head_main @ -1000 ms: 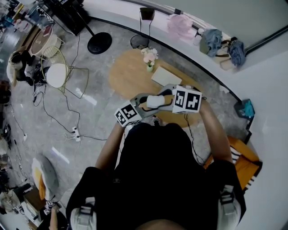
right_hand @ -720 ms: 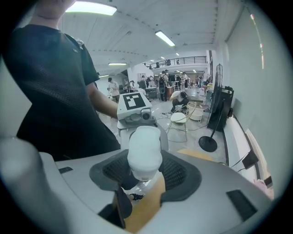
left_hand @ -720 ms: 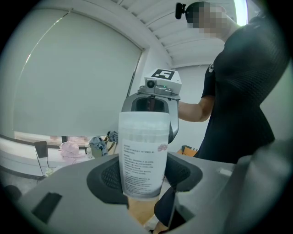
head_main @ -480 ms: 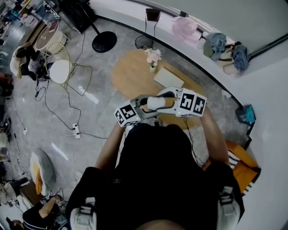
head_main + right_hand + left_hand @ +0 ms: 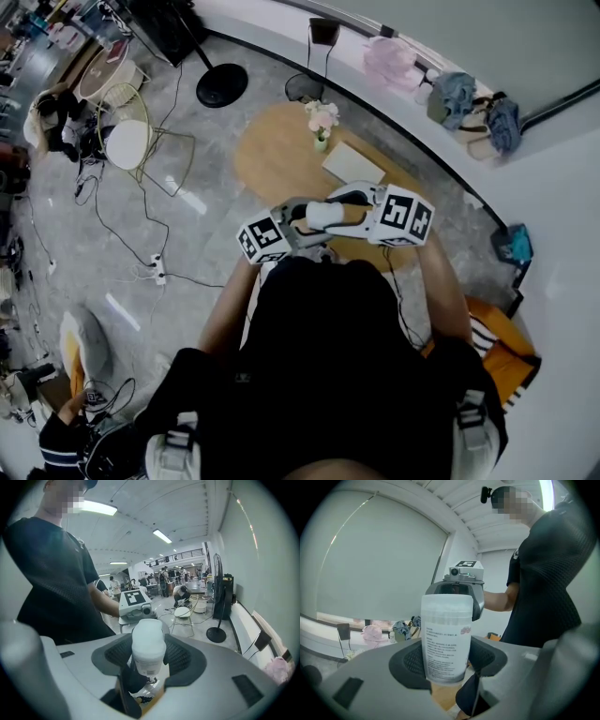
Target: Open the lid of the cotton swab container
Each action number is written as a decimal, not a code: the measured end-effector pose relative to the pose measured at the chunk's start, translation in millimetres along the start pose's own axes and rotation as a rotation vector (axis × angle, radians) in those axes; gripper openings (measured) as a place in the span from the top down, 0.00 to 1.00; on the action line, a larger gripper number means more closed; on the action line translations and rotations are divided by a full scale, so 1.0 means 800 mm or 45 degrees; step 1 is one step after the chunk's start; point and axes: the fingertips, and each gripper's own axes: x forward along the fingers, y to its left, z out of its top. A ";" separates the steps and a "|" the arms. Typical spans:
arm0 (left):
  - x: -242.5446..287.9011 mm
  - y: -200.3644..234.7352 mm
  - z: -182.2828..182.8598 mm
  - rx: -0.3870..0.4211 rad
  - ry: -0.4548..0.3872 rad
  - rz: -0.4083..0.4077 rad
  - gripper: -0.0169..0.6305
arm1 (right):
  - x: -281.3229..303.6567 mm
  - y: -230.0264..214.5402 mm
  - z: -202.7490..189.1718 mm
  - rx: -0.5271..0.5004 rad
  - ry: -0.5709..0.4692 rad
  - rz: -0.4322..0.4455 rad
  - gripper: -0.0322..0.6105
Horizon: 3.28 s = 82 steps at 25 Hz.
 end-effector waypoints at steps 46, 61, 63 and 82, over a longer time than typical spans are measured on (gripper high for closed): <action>-0.015 -0.019 -0.018 0.061 0.029 0.084 0.62 | 0.016 0.018 -0.008 0.182 -0.063 0.197 0.64; -0.021 -0.023 -0.005 0.063 -0.022 0.100 0.62 | 0.013 0.026 0.013 0.035 -0.115 0.111 0.64; -0.022 -0.021 -0.003 0.063 -0.026 0.101 0.62 | 0.013 0.026 0.020 -0.043 -0.102 0.069 0.64; -0.026 -0.014 -0.008 0.093 0.008 0.081 0.63 | 0.014 0.020 0.018 -0.168 0.049 0.044 0.66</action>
